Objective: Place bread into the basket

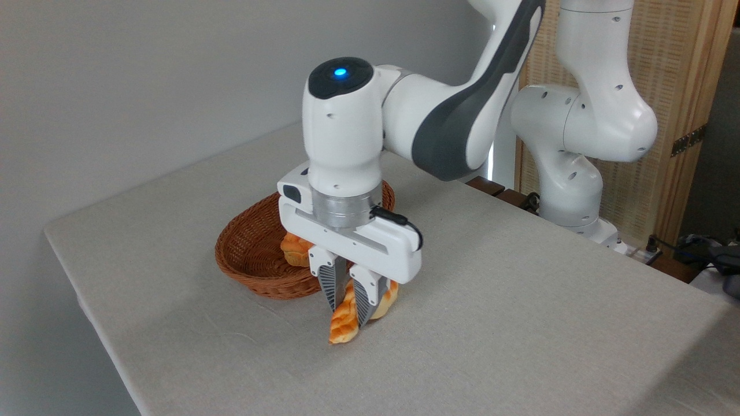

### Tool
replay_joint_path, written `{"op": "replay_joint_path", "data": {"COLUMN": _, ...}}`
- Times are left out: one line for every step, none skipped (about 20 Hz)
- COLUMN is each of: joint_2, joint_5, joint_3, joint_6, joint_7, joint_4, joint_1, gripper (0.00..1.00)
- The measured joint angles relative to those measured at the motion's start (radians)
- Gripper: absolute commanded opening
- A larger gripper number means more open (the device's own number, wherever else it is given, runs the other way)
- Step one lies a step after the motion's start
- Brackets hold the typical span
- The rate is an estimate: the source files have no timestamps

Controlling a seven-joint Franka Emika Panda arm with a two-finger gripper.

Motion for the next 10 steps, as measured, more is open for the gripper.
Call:
{"op": "replay_joint_path", "data": {"joint_2": -0.007, "joint_5": 0.000, "joint_3": 0.012, "joint_6": 0.000, "joint_7": 0.003, "joint_4": 0.002, "joint_1": 0.001, "gripper": 0.36}}
{"op": "replay_joint_path", "data": {"joint_2": -0.015, "joint_5": 0.000, "joint_3": 0.018, "joint_6": 0.000, "joint_7": 0.004, "joint_4": 0.003, "joint_1": 0.003, "gripper": 0.37}}
{"op": "replay_joint_path", "data": {"joint_2": -0.023, "joint_5": 0.000, "joint_3": 0.022, "joint_6": -0.001, "joint_7": 0.004, "joint_4": 0.003, "joint_1": 0.003, "gripper": 0.37}}
{"op": "replay_joint_path", "data": {"joint_2": -0.030, "joint_5": 0.000, "joint_3": 0.023, "joint_6": -0.004, "joint_7": 0.004, "joint_4": 0.004, "joint_1": 0.003, "gripper": 0.37}}
{"op": "replay_joint_path", "data": {"joint_2": -0.037, "joint_5": 0.000, "joint_3": 0.022, "joint_6": -0.012, "joint_7": 0.004, "joint_4": 0.006, "joint_1": 0.003, "gripper": 0.37}}
{"op": "replay_joint_path", "data": {"joint_2": -0.044, "joint_5": 0.000, "joint_3": 0.022, "joint_6": -0.026, "joint_7": 0.004, "joint_4": 0.013, "joint_1": 0.003, "gripper": 0.37}}
{"op": "replay_joint_path", "data": {"joint_2": -0.049, "joint_5": 0.000, "joint_3": 0.022, "joint_6": -0.043, "joint_7": 0.004, "joint_4": 0.020, "joint_1": 0.003, "gripper": 0.37}}
{"op": "replay_joint_path", "data": {"joint_2": -0.055, "joint_5": 0.000, "joint_3": 0.023, "joint_6": -0.060, "joint_7": 0.004, "joint_4": 0.028, "joint_1": 0.003, "gripper": 0.37}}
{"op": "replay_joint_path", "data": {"joint_2": -0.061, "joint_5": 0.000, "joint_3": 0.024, "joint_6": -0.073, "joint_7": 0.004, "joint_4": 0.035, "joint_1": 0.003, "gripper": 0.37}}
{"op": "replay_joint_path", "data": {"joint_2": -0.068, "joint_5": 0.000, "joint_3": 0.027, "joint_6": -0.085, "joint_7": 0.005, "joint_4": 0.042, "joint_1": 0.003, "gripper": 0.37}}
